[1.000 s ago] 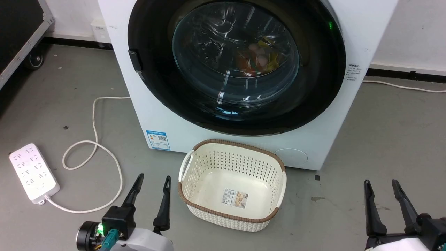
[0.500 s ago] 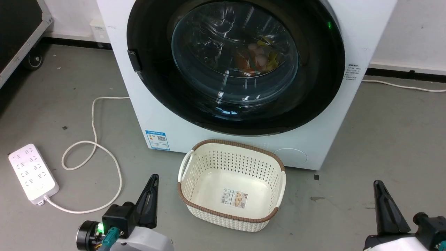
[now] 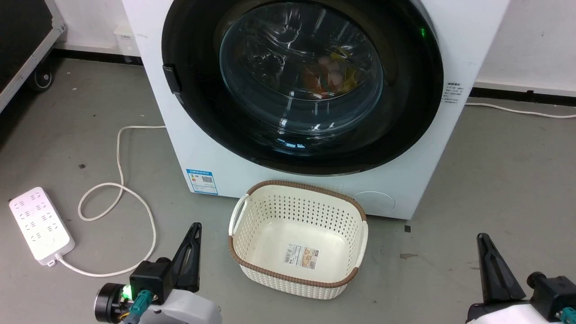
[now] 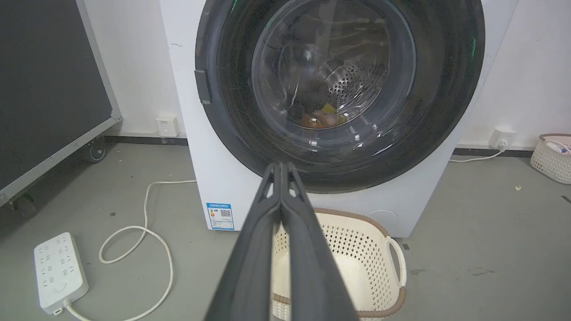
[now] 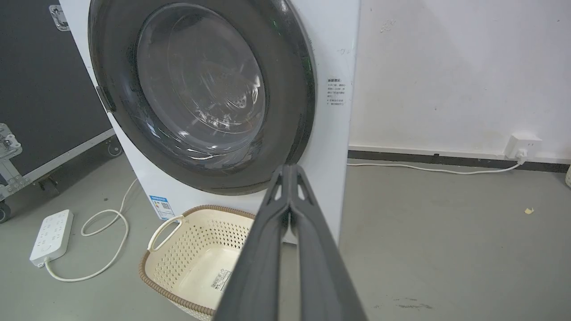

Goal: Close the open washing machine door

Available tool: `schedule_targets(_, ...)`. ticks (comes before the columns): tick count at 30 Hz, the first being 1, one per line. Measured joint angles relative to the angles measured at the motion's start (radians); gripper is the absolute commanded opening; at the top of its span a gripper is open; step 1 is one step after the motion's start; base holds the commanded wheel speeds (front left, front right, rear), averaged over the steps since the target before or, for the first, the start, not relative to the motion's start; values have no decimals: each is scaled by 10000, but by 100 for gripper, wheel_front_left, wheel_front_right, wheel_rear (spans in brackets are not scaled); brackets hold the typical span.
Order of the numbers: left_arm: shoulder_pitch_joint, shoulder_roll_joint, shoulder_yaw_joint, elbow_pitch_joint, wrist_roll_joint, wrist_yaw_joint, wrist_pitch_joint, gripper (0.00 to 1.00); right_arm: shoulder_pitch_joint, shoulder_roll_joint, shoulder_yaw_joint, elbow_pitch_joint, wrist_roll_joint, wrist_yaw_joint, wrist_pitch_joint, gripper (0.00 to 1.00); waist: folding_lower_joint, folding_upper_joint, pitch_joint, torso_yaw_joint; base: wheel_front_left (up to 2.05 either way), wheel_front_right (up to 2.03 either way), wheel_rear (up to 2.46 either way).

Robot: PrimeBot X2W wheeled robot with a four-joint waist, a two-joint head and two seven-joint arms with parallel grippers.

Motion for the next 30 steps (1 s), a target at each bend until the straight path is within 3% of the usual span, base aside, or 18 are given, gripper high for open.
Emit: schedule_targets(30, 20, -52, 255, -428, 268, 125, 614, 0, -123, 0, 234, -121, -349, 0, 610, 0, 0, 0, -21, -106, 0, 0, 0)
